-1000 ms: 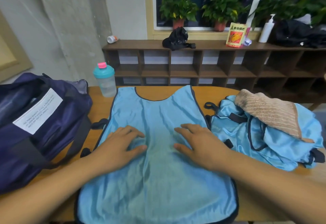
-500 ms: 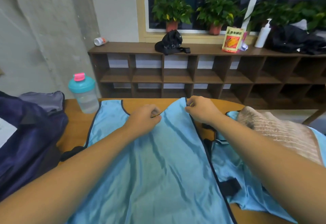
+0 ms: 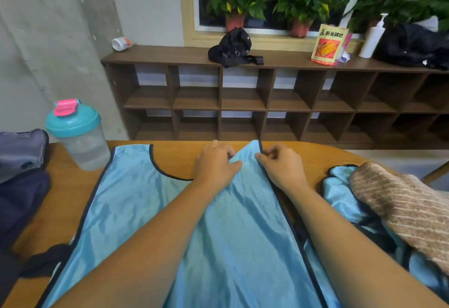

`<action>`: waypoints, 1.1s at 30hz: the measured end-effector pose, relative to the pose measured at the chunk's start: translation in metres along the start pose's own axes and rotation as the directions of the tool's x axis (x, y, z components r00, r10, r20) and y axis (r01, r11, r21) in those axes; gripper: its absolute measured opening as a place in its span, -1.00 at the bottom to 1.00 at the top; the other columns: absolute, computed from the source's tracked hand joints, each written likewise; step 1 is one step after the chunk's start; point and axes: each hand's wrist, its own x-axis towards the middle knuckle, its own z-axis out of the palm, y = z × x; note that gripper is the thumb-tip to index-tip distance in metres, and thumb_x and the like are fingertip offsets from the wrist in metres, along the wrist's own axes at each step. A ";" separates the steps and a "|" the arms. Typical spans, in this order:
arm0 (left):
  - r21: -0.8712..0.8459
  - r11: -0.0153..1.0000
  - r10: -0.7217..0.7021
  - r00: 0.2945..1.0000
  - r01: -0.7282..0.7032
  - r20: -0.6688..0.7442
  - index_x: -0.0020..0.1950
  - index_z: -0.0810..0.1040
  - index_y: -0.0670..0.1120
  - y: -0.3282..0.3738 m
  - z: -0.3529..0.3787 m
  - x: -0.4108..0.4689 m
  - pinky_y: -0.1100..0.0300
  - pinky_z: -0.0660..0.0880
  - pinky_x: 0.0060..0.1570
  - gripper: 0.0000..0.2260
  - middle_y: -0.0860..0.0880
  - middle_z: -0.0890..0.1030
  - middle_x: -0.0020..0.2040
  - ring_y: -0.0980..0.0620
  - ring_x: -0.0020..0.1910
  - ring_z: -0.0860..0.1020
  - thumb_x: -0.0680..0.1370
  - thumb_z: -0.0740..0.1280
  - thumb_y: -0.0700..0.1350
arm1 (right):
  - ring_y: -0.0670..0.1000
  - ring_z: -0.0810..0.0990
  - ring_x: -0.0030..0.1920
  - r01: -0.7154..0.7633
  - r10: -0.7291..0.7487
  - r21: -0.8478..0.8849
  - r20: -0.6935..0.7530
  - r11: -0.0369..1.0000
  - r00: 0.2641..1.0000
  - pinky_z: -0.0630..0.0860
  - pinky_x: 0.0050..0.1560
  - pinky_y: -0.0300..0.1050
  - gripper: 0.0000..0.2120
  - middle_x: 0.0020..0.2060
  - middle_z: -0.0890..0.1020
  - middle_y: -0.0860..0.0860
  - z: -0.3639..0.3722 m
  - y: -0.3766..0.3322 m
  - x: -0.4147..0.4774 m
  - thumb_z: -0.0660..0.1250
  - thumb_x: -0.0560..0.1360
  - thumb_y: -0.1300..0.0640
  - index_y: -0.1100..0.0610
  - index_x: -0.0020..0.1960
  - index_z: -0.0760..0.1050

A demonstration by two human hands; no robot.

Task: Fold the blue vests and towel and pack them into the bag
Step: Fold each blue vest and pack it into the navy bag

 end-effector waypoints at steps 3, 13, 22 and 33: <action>-0.025 0.997 0.071 0.996 -0.073 -0.058 -0.11 0.57 0.15 0.000 0.000 -0.004 -0.05 0.57 0.10 -0.86 0.17 0.56 -0.04 0.05 0.02 0.53 0.52 0.51 -0.03 | 0.00 0.61 0.00 0.071 -0.072 -0.022 -0.050 0.997 0.996 0.55 0.14 0.04 -0.73 -0.08 0.58 -0.13 0.003 0.005 0.000 0.46 0.54 -0.21 -0.04 0.04 0.57; -0.078 0.951 0.297 0.954 -0.299 -0.036 -0.10 0.60 0.14 0.012 -0.003 -0.016 -0.08 0.47 0.17 -0.74 0.19 0.55 -0.08 0.11 0.04 0.50 0.47 0.49 -0.24 | -0.09 0.66 -0.03 -0.012 -0.035 0.410 0.106 0.912 0.994 0.62 0.11 -0.03 -0.79 -0.10 0.70 -0.09 -0.004 -0.002 -0.001 0.49 0.55 -0.15 -0.09 0.12 0.64; -0.237 0.956 0.200 0.976 -0.175 0.089 -0.31 0.61 0.05 0.008 -0.011 -0.017 -0.05 0.58 -0.08 -0.77 0.09 0.56 -0.23 0.14 -0.22 0.51 0.55 0.48 0.00 | -0.09 0.48 -0.25 0.008 -0.019 0.509 0.016 0.861 1.000 0.44 -0.16 -0.13 -0.90 -0.22 0.57 0.00 -0.014 -0.006 -0.004 0.33 0.63 0.15 0.17 -0.02 0.55; -0.203 0.974 0.121 0.989 -0.101 0.087 0.10 0.61 0.16 0.007 -0.012 -0.014 -0.02 0.62 -0.05 -0.64 0.14 0.57 -0.10 0.14 -0.10 0.57 0.41 0.60 0.23 | -0.02 0.45 -0.28 0.019 -0.108 0.455 0.170 0.890 0.979 0.41 -0.19 -0.06 -0.49 -0.31 0.52 0.06 -0.017 -0.005 -0.003 0.53 0.53 -0.17 0.29 -0.15 0.51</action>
